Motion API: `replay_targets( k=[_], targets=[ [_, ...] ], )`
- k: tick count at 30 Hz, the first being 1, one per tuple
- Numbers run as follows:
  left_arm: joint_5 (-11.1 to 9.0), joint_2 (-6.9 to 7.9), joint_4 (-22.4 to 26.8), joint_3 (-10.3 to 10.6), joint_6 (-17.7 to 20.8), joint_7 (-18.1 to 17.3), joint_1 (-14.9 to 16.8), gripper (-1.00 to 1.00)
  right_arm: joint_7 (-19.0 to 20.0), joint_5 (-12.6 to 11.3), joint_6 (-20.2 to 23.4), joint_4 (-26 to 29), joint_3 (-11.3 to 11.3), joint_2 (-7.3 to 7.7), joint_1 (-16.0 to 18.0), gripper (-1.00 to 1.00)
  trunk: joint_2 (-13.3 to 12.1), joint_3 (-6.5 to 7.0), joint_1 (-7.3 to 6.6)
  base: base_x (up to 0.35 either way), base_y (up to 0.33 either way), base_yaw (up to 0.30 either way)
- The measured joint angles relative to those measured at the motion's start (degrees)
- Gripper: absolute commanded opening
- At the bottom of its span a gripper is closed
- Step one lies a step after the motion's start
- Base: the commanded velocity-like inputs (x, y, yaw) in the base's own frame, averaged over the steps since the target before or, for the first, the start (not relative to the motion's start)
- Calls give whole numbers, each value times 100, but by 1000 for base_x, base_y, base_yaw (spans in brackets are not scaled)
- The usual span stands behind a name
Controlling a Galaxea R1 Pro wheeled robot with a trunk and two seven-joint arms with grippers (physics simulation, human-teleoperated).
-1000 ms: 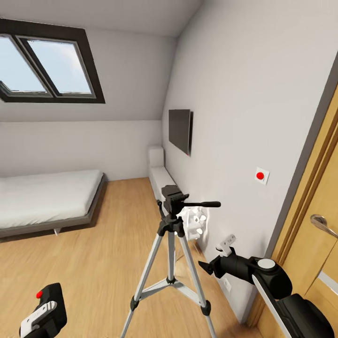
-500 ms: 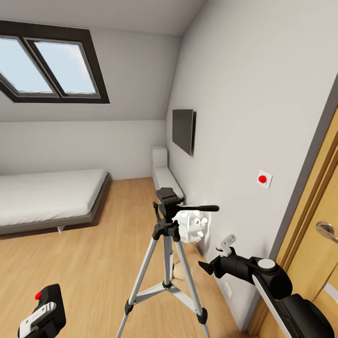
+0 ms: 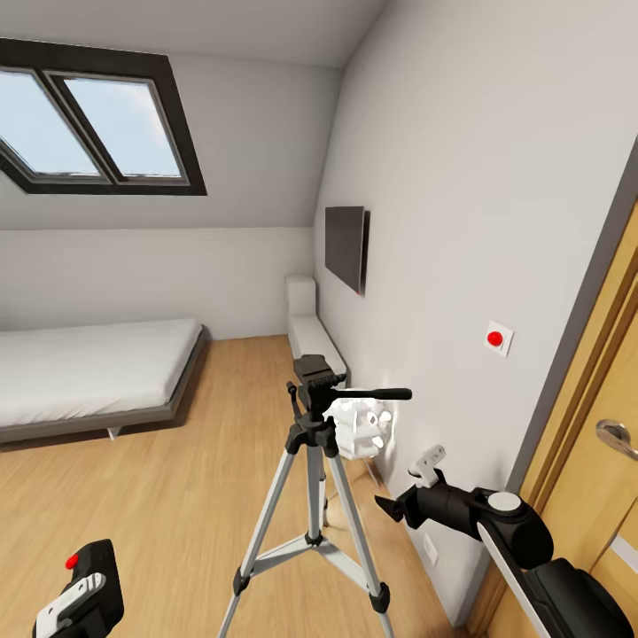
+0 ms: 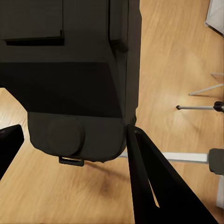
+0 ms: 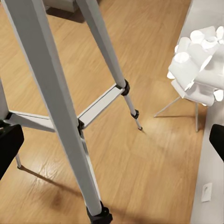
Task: Attach the digital camera to the camera tripod in the bedroom.
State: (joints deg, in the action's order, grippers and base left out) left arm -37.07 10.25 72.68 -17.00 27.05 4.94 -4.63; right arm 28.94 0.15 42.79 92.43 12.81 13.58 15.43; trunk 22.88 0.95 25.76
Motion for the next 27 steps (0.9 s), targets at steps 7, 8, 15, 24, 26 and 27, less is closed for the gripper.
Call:
replay_targets(
  k=[7,8,15,24,26,27],
  targets=[
    [5,27,-1,2,48,-14,-1,-100,151,-2,-9,0,64,14,-51,100,0,0,0,0,0,0],
    [4,31,-2,2,51,-16,0,-100,584,-2,-21,0,91,22,-72,100,0,0,0,0,0,0],
    [1,36,-3,2,53,-11,-1,-100,1012,29,-78,0,113,-18,-101,100,0,0,0,0,0,0],
    [-10,37,29,70,51,-55,0,-100,727,24,-75,0,236,-18,-110,100,0,0,0,0,0,0],
    [-4,37,30,74,55,-57,3,-100,726,24,-74,0,325,-17,-112,100,0,0,0,0,0,0],
    [-3,37,30,74,56,-57,3,-100,726,25,-75,0,326,-17,-112,100,0,0,0,0,0,0]
  ],
)
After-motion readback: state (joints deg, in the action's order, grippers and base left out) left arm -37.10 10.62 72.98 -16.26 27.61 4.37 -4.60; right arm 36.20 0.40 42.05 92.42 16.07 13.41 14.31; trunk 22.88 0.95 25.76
